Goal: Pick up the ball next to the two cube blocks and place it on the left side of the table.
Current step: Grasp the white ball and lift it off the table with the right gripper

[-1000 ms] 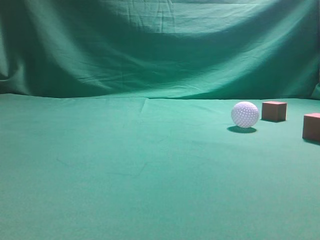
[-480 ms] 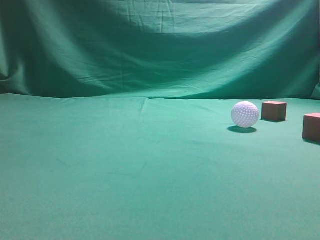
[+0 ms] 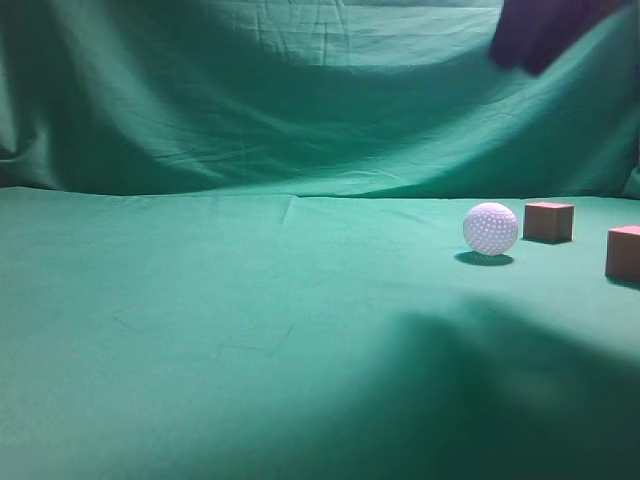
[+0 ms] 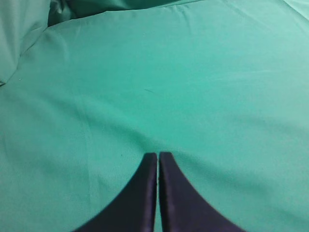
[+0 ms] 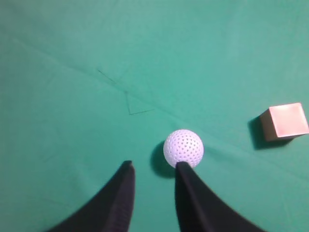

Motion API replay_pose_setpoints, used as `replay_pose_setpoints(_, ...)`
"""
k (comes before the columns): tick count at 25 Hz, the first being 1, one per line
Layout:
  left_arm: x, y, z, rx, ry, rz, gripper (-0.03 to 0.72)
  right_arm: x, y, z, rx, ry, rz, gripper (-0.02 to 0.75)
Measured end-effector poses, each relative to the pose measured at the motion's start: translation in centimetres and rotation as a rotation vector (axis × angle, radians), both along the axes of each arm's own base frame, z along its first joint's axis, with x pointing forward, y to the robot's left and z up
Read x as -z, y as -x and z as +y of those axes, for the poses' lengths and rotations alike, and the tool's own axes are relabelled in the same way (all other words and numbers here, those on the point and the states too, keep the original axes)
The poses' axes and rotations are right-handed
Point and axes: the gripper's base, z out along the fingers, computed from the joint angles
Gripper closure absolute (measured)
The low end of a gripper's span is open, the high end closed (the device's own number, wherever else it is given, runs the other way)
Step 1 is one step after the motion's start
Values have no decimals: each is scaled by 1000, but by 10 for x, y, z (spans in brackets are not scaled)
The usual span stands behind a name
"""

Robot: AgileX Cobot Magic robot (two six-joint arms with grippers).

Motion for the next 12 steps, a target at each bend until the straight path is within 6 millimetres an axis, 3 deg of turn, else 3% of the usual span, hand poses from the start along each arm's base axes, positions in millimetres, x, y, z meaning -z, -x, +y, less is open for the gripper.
replay_pose_setpoints(3,0,0,0,0,0,0,688,23,-21,8,-6,28,54,302)
replay_pose_setpoints(6,0,0,0,0,0,0,688,44,-39,15,-4,47,98,164)
replay_pose_setpoints(12,0,0,0,0,0,0,688,75,-58,20,-13,97,124,168)
